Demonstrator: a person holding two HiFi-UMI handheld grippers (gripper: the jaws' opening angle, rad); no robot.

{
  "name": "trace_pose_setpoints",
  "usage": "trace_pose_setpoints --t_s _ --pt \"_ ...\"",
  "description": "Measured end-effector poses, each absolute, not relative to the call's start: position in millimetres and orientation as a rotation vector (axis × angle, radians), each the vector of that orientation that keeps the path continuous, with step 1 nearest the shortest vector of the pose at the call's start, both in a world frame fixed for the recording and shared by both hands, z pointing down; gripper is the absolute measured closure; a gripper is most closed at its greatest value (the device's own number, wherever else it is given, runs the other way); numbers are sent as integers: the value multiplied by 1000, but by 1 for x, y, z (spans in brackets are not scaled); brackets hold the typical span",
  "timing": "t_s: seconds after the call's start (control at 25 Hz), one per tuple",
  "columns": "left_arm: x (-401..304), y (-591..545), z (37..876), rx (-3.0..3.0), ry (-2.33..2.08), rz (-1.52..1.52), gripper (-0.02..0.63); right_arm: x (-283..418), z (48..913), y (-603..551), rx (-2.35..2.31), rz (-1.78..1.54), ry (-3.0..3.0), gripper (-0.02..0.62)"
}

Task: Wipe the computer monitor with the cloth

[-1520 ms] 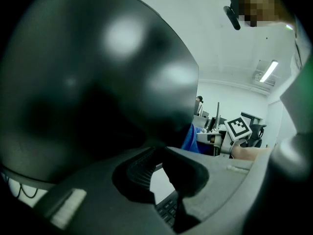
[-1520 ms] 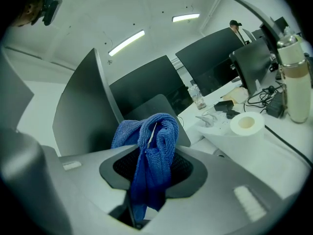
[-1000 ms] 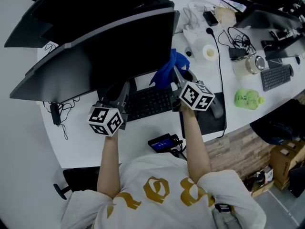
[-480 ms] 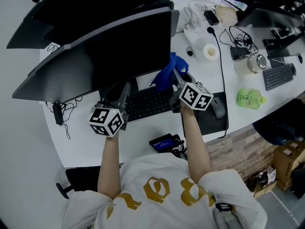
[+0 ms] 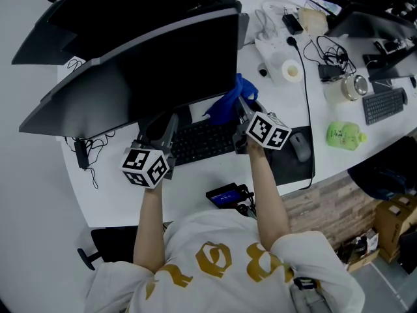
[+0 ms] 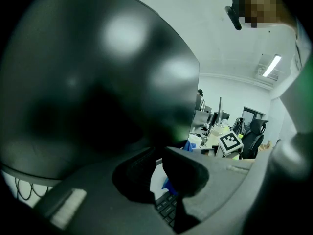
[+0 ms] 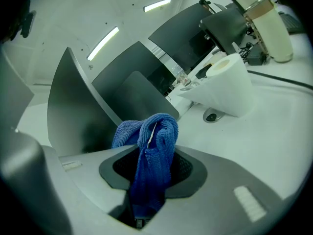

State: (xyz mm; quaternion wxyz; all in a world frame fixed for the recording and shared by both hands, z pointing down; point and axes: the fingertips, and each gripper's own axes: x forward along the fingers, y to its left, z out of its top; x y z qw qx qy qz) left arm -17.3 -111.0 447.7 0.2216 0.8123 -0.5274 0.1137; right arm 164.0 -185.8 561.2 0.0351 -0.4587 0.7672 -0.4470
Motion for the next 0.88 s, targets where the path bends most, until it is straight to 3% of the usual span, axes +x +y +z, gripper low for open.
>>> trace_pose_setpoints --t_s 0.88 --pt "-26 -102 457 2201 -1476 349 560 133 573 -181 -1308 -1468 2348 439"
